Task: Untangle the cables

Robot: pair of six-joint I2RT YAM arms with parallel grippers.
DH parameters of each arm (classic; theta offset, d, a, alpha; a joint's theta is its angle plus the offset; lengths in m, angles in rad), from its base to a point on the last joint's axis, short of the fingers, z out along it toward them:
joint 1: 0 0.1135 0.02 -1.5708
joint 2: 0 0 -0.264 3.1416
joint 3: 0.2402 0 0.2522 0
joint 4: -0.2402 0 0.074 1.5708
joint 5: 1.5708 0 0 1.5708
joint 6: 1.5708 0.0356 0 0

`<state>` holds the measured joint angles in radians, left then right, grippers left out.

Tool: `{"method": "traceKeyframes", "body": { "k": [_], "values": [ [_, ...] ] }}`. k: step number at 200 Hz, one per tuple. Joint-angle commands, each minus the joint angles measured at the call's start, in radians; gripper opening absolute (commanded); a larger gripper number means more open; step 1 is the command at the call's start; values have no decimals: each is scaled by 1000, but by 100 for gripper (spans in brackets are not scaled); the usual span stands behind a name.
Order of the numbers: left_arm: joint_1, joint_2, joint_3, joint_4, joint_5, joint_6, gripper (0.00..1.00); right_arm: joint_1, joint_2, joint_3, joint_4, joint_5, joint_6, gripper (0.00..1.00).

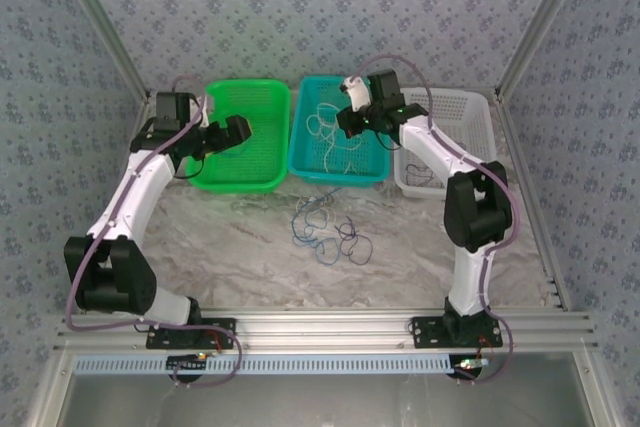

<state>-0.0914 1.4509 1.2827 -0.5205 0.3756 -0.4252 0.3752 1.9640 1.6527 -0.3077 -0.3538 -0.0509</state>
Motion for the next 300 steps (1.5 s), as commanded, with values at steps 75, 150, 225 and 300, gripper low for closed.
{"method": "traceKeyframes", "body": {
  "k": [75,150,225,300],
  "values": [
    [-87,-74,-35,-17,-54,26,99,-16,-72,-14,-133,91,66,69],
    [-233,-121,-158,63,-146,-3,100,103,-467,-446,-226,188,192,66],
    [-321,-131,-240,199,-230,-85,99,208,-541,-759,-69,206,363,63],
    [-343,-173,-243,217,-269,-79,99,237,-390,-739,-50,211,335,55]
  ]
}}
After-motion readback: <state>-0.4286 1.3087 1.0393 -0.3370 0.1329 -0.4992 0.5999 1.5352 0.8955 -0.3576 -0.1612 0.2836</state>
